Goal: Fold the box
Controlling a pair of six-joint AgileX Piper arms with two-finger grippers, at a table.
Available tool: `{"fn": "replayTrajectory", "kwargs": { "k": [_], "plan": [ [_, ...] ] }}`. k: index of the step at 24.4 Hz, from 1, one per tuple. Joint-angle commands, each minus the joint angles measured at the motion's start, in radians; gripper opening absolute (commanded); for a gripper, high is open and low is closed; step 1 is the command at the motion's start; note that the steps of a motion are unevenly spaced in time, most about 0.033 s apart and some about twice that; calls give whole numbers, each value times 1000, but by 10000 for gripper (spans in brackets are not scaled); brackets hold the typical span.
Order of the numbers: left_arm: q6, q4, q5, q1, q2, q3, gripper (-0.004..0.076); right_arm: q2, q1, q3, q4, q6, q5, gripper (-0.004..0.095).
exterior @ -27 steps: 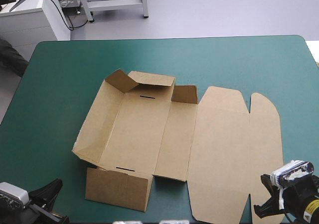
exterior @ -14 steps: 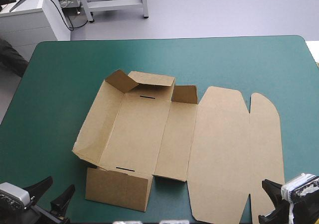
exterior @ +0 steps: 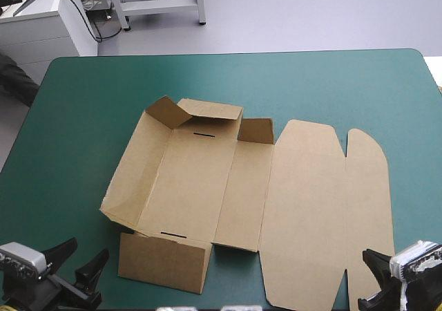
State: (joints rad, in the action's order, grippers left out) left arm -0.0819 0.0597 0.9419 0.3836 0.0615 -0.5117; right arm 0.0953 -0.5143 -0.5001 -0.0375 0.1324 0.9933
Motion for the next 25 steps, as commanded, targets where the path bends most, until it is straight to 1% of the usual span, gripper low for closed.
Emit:
{"fn": "replayTrajectory", "kwargs": {
  "k": [1, 2, 3, 4, 5, 7, 10, 11, 14, 19, 22, 25],
  "plan": [
    [-8, -10, -103, 5, 143, -78, 489, 14, 3, -23, -2, -2, -72, -18],
    [-9, -19, -105, 5, 244, -129, 489, 14, 3, -23, -2, -2, -72, -17],
    [-9, -19, -105, 5, 287, -151, 489, 14, 3, -23, -2, -2, -72, -17],
    [-9, -19, -98, 5, 397, -210, 489, 14, 3, -23, -2, -2, -72, -17],
    [-9, -19, -96, 5, 452, -235, 489, 14, 3, -23, -2, -2, -72, -17],
    [-13, -26, -73, 5, 646, -344, 489, 14, 3, -23, -2, -2, -72, -17],
    [-13, -83, 6, 5, 846, -475, 489, 14, 3, -23, 0, -2, -72, -17],
    [-10, -104, 47, 5, 920, -523, 489, 14, 3, -23, 0, -6, -72, -17],
    [10, -128, 112, 5, 1044, -598, 489, 14, 3, -23, 2, -6, -72, -17],
    [18, -189, 195, -22, 1185, -690, 489, 14, 3, -23, 2, -6, -72, -18],
    [82, -161, 217, -107, 1243, -716, 489, 14, 3, -23, 2, -6, -72, -17],
    [176, -46, 221, -226, 1284, -719, 489, 14, 3, -23, 2, -6, -72, -17]
  ]
}}
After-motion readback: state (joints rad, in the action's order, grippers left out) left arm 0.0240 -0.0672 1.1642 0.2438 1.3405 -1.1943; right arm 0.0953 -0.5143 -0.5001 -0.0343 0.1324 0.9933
